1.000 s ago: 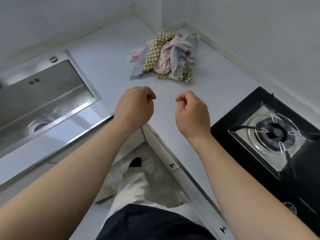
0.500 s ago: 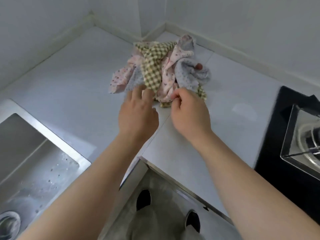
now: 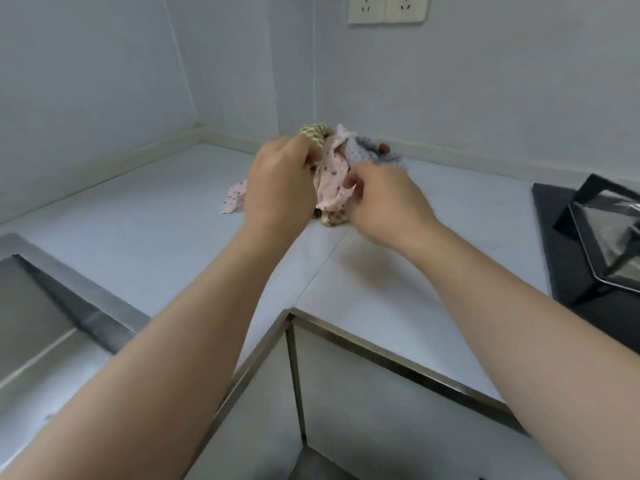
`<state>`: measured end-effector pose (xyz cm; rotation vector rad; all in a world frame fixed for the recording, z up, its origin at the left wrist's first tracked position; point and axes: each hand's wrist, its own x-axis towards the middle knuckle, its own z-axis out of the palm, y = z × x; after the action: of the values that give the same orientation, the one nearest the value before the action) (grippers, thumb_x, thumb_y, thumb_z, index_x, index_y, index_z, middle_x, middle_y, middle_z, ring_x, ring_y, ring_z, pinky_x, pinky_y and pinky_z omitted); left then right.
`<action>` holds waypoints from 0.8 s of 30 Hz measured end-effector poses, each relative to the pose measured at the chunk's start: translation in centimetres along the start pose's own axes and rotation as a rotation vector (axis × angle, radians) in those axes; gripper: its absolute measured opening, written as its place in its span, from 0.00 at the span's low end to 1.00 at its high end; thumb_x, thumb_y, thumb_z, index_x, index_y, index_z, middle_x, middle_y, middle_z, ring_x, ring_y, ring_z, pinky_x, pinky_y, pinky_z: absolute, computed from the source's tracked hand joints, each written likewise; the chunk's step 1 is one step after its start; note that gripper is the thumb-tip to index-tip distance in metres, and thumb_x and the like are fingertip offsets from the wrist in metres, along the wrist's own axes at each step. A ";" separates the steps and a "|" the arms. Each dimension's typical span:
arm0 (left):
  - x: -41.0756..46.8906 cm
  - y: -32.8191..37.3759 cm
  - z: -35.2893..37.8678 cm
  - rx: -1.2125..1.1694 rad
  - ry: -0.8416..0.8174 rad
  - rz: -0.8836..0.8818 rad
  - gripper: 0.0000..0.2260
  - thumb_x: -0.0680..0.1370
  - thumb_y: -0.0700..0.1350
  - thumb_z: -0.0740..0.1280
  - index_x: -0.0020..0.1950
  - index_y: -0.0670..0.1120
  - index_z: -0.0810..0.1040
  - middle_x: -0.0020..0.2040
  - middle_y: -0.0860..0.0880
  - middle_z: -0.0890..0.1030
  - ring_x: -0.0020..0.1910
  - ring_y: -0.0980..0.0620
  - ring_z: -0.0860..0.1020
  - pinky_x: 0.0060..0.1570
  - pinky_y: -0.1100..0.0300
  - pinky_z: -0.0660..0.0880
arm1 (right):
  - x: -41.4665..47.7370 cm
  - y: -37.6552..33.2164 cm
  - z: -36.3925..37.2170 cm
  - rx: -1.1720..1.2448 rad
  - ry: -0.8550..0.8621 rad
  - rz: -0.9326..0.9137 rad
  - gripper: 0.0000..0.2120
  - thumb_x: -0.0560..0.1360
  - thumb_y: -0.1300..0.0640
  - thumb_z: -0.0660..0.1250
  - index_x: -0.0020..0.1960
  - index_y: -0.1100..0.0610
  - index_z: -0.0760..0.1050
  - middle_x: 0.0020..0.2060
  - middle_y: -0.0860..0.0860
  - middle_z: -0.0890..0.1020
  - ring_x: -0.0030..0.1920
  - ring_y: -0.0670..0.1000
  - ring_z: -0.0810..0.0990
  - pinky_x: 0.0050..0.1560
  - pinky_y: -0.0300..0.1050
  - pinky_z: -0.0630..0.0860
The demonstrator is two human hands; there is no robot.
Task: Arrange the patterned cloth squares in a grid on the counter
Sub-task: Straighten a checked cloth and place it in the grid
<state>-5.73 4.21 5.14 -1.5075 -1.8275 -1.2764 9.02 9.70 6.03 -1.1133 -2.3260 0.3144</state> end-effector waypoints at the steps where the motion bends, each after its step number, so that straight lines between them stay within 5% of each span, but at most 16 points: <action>1: 0.3 0.8 -0.8 -0.048 0.024 0.006 0.11 0.72 0.31 0.63 0.46 0.41 0.81 0.44 0.46 0.83 0.46 0.43 0.78 0.43 0.64 0.61 | -1.0 -0.3 -0.5 0.002 0.006 0.006 0.13 0.75 0.54 0.65 0.60 0.49 0.77 0.52 0.50 0.82 0.53 0.57 0.79 0.50 0.52 0.79; 4: 0.7 4.0 -3.7 -0.199 0.070 0.085 0.11 0.69 0.30 0.62 0.44 0.41 0.80 0.41 0.48 0.82 0.42 0.47 0.78 0.41 0.64 0.65 | -3.1 -2.1 -2.4 0.108 0.010 0.060 0.16 0.76 0.50 0.69 0.62 0.49 0.75 0.53 0.47 0.82 0.54 0.52 0.80 0.52 0.49 0.79; 9: 1.3 8.2 -9.4 -0.485 0.082 0.174 0.13 0.71 0.29 0.62 0.46 0.43 0.80 0.42 0.52 0.83 0.44 0.55 0.80 0.45 0.68 0.74 | -6.2 -6.0 -5.7 0.387 0.146 0.038 0.16 0.74 0.47 0.70 0.59 0.48 0.72 0.51 0.42 0.82 0.44 0.40 0.83 0.37 0.35 0.77; 13: 1.4 8.7 -11.8 -0.637 0.034 0.098 0.13 0.70 0.29 0.66 0.45 0.46 0.80 0.41 0.55 0.83 0.44 0.60 0.82 0.45 0.68 0.77 | -8.1 -7.7 -6.2 0.461 0.273 0.088 0.18 0.75 0.42 0.71 0.60 0.48 0.71 0.52 0.42 0.83 0.46 0.44 0.84 0.40 0.45 0.82; 18: 0.9 9.0 -12.0 -0.647 -0.092 -0.012 0.12 0.68 0.32 0.72 0.41 0.49 0.81 0.38 0.56 0.83 0.37 0.62 0.82 0.42 0.69 0.78 | -9.8 -8.2 -5.8 0.501 0.294 0.193 0.14 0.77 0.41 0.68 0.55 0.48 0.72 0.43 0.46 0.86 0.39 0.46 0.82 0.40 0.46 0.77; 24: 0.3 9.6 -12.1 -0.598 -0.122 0.068 0.13 0.72 0.33 0.68 0.48 0.49 0.85 0.43 0.56 0.84 0.42 0.60 0.82 0.48 0.67 0.79 | -10.6 -6.8 -6.8 0.476 0.451 0.182 0.03 0.79 0.53 0.65 0.53 0.50 0.74 0.47 0.46 0.81 0.45 0.50 0.81 0.42 0.45 0.77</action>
<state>0.57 -6.24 14.64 -1.9635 -1.5126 -1.8377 13.83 -2.95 10.67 -1.0243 -1.6460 0.5823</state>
